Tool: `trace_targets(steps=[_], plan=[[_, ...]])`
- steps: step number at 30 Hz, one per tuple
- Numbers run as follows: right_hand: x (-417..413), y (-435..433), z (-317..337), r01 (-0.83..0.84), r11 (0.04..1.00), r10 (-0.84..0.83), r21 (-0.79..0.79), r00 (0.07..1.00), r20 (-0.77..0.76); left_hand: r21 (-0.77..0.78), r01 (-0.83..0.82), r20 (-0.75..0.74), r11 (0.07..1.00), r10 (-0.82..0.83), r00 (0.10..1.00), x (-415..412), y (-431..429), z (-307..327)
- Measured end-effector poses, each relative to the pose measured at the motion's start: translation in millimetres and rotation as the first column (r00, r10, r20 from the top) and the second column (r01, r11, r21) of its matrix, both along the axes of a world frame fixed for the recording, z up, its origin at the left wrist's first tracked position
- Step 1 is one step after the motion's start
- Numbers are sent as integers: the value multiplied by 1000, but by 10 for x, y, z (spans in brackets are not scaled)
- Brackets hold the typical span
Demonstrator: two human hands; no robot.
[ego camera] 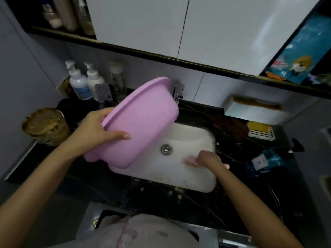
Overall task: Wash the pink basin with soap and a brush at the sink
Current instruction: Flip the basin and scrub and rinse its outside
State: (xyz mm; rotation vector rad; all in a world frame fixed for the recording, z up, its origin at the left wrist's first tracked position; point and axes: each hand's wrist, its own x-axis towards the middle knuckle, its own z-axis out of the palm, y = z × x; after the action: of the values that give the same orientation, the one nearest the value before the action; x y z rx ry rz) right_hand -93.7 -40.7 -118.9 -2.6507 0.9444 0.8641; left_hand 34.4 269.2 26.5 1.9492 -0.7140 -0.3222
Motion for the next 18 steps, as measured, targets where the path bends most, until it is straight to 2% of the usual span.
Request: trace_targets(steps=[1, 3, 5, 7, 10, 12, 15, 18], plan=[[-28, -17, 22, 71, 997, -74, 26, 988, 139, 53, 71, 24, 996, -72, 997, -27, -2, 25], [-74, -71, 54, 193, 979, -200, 63, 860, 470, 139, 194, 86, 971, -207, 975, -67, -6, 73], [-150, -148, 114, 308, 901, -433, 306, 683, 589, 237, 297, 168, 925, -340, 925, -123, -39, 76], [-221, -214, 111, 350, 792, -607, 500, 539, 584, 343, 312, 250, 886, -406, 879, -178, -46, 60], [-413, -274, 57, 401, 761, -649, 511, 455, 610, 480, 288, 360, 829, -486, 796, -287, -42, 40], [-554, -294, -42, 441, 723, -689, 531, 409, 598, 473, 313, 402, 824, -518, 755, -340, -53, 63], [-725, -285, -156, 503, 681, -723, 533, 340, 602, 441, 372, 393, 817, -549, 738, -374, -105, 78], [-790, -267, -204, 526, 644, -745, 555, 264, 613, 490, 368, 501, 790, -601, 623, -421, -169, 99]])
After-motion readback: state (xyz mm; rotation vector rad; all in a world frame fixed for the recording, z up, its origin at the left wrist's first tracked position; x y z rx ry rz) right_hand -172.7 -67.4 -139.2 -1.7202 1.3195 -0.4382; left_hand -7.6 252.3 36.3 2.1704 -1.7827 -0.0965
